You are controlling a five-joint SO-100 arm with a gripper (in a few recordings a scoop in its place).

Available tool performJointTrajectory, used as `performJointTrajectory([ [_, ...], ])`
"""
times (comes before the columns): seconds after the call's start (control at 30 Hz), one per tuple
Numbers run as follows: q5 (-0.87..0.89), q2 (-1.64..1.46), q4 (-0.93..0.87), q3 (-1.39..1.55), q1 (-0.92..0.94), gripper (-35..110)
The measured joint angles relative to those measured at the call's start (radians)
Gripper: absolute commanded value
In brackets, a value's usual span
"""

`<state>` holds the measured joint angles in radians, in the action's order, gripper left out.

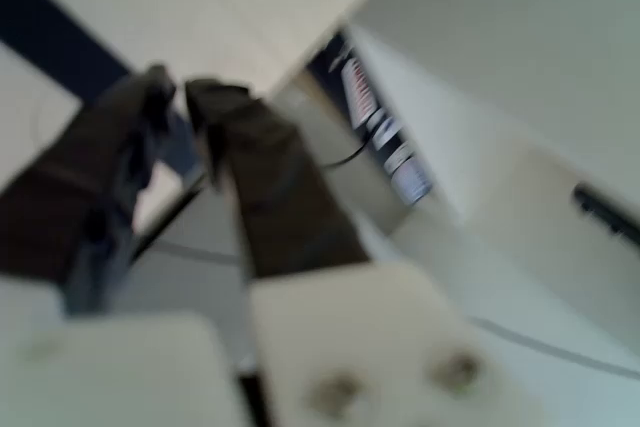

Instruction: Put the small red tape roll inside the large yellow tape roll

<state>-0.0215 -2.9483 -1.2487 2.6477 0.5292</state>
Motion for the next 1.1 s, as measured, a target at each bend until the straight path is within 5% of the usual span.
performJointTrajectory([
  [0.17, -0.006, 0.356, -0.092, -0.345, 0.106, 0],
  [0.27, -0.086, 0.454, -0.118, -0.454, 0.086, 13],
  [0.5, -0.293, 0.603, -0.150, -0.541, -0.023, 23],
  [1.1, -0.362, 1.284, -0.138, -0.815, -0.071, 35],
])
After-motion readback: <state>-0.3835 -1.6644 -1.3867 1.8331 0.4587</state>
